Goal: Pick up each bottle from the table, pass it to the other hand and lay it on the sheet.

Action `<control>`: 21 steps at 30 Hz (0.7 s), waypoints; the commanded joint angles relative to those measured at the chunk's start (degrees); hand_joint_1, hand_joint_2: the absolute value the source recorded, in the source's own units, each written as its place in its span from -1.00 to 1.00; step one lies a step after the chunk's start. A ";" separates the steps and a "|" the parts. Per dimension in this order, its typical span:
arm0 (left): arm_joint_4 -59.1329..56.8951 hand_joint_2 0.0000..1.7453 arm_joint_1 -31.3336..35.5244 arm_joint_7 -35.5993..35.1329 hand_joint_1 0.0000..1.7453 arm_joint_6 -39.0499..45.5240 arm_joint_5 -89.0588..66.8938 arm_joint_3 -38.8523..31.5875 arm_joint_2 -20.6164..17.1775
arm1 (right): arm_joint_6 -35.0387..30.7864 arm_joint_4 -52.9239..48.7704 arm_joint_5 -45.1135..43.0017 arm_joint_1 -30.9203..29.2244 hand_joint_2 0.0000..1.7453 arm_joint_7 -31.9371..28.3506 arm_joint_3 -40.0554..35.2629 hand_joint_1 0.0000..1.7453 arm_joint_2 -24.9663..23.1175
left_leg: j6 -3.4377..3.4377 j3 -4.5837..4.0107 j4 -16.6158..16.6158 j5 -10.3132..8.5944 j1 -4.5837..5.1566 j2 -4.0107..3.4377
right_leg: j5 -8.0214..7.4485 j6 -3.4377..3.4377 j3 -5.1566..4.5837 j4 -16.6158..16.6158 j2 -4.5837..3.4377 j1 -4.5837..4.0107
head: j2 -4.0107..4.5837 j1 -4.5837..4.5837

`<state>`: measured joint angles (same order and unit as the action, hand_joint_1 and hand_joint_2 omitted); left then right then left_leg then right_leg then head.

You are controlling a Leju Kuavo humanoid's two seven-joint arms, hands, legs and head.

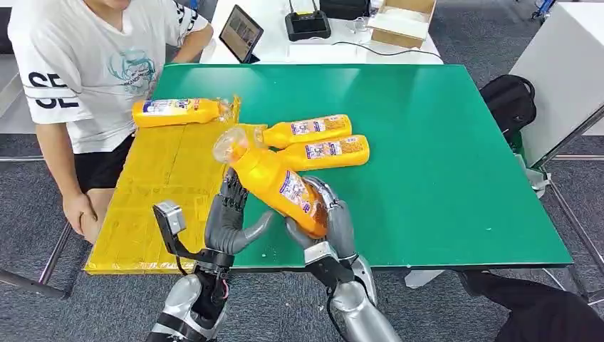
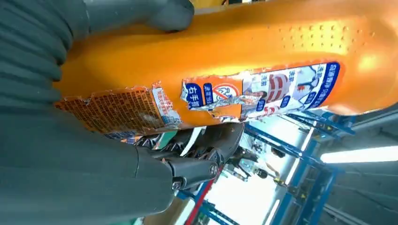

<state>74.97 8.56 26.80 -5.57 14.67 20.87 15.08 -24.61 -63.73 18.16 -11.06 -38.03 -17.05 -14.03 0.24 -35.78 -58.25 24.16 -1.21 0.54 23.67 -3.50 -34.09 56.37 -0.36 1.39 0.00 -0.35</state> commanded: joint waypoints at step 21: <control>-7.45 1.00 3.29 -0.50 -1.00 0.21 -0.65 0.04 -1.10 | 8.22 19.15 4.67 -7.45 1.00 1.85 -13.58 1.00 -0.92 | -0.04 0.21 0.07 0.04 -0.03 -0.07 | 0.03 0.15 0.17 -0.07 0.01 -0.06 | 0.00 0.02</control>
<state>71.63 9.13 26.64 -5.38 14.49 19.76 15.02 -18.73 -52.46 21.62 -16.44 -36.70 -25.29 -15.39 0.24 -35.80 -58.25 24.16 -1.22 0.52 23.67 -3.50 -34.15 56.38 -0.37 1.38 0.00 -0.33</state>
